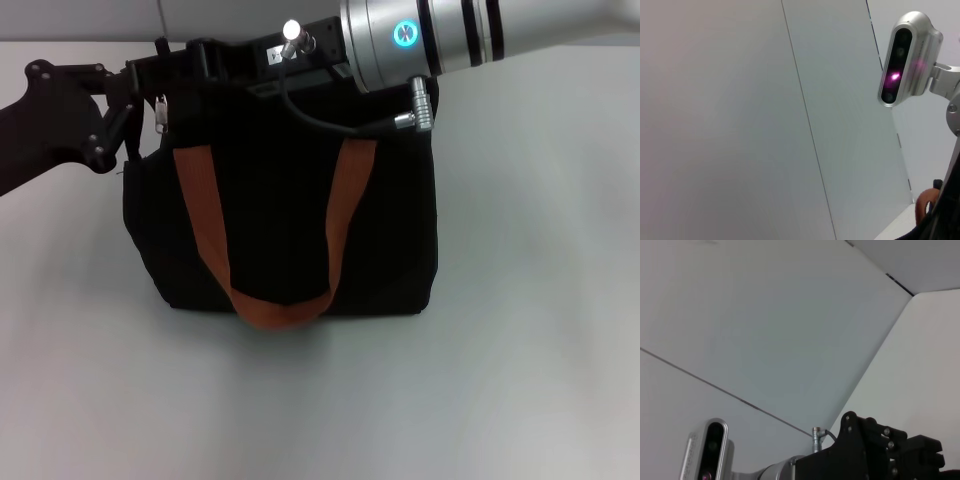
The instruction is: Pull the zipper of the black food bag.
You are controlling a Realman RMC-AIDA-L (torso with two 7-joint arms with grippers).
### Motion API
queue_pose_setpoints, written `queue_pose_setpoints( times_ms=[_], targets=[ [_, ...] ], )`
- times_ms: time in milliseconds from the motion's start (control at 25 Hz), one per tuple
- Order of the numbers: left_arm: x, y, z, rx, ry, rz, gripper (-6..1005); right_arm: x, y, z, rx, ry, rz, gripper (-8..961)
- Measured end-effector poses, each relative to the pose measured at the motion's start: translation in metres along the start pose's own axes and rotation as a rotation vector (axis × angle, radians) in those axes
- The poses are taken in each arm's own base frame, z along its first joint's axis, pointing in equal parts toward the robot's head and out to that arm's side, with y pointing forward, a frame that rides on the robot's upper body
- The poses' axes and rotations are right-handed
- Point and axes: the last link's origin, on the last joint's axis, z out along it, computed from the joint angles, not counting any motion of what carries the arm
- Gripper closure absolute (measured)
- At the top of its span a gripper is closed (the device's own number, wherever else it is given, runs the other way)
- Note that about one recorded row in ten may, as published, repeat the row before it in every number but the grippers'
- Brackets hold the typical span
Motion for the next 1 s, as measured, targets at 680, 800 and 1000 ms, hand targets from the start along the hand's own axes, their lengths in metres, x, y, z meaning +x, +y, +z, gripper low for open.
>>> queue_pose_setpoints(
  times_ms=[680, 800, 1000],
  targets=[
    [-0.0008, 0.0006, -0.0012, 0.003, -0.001, -0.008, 974, -0.0011, -0.0050, 0.0012, 0.032, -0.015, -0.011, 270],
    [-0.0007, 0.0005, -0.0011, 0.005, 0.000, -0.009, 974, -0.0013, -0.0049, 0.0013, 0.032, -0.015, -0.012, 380],
    [-0.0005, -0.0002, -0.0014, 0.008, 0.001, -0.013, 974, -0.0011, -0.0056, 0.0033, 0.045, -0.008, -0.019, 537]
  ],
)
